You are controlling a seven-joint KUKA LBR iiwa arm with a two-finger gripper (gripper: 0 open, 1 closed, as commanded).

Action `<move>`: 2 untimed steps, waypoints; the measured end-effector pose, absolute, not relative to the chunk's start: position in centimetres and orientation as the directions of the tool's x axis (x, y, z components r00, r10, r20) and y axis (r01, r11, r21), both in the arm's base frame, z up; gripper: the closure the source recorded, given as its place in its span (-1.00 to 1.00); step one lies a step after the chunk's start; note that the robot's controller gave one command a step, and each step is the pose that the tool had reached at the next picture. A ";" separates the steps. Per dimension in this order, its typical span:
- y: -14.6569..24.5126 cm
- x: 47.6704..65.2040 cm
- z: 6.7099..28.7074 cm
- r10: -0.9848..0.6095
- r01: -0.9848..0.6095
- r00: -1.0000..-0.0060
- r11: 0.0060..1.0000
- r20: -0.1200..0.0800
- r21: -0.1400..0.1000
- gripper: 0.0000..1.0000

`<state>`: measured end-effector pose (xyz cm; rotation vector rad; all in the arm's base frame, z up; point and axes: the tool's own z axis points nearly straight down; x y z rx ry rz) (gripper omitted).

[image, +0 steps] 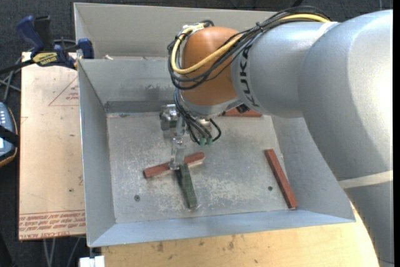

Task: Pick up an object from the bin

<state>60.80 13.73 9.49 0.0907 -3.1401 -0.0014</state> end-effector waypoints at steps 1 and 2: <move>14.4 60.1 7.8 -0.176 -0.176 -0.984 0.984 -0.001 0.001 -1.00; 15.8 55.3 7.4 -0.202 -0.202 -0.979 0.979 0.000 0.002 1.00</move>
Offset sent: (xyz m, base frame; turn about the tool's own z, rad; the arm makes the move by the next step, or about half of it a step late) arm -0.0552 0.0193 -0.0206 -0.1473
